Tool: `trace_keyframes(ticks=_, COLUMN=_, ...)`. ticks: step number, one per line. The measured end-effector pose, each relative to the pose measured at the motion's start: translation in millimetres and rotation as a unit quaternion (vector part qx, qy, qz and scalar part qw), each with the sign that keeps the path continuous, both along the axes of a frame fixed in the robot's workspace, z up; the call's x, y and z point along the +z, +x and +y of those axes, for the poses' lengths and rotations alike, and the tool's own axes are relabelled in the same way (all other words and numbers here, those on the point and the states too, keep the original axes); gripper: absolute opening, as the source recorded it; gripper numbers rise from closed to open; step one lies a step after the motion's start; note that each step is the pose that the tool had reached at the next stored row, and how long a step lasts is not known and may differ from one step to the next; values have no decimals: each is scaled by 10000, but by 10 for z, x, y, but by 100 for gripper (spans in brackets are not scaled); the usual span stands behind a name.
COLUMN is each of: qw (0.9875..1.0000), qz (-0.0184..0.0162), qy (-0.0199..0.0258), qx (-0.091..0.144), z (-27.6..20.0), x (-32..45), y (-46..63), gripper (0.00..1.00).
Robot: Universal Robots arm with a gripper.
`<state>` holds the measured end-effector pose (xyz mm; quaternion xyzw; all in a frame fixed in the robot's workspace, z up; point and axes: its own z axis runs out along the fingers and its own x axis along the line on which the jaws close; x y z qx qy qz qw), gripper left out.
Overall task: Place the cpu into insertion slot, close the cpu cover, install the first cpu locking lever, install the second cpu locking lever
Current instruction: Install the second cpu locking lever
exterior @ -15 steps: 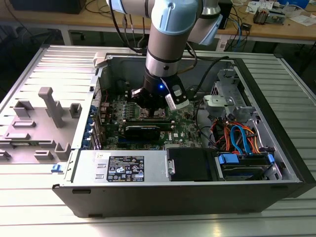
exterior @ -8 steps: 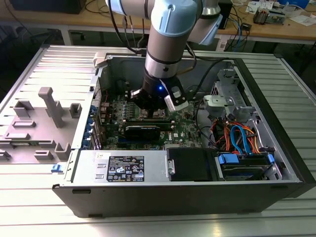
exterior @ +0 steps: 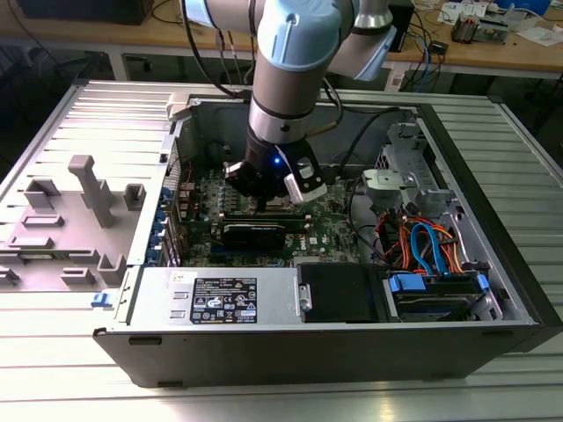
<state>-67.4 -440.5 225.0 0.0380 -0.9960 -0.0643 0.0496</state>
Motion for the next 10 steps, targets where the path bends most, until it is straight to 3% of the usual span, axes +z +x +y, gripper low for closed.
trace_keyframes(ticks=4, qw=10000, qz=0, qy=73, qx=2, z=0, x=-36, y=-98, gripper=11)
trace_keyframes(ticks=10, qw=9999, qz=0, qy=172, qx=6, z=0, x=-54, y=-109, gripper=11)
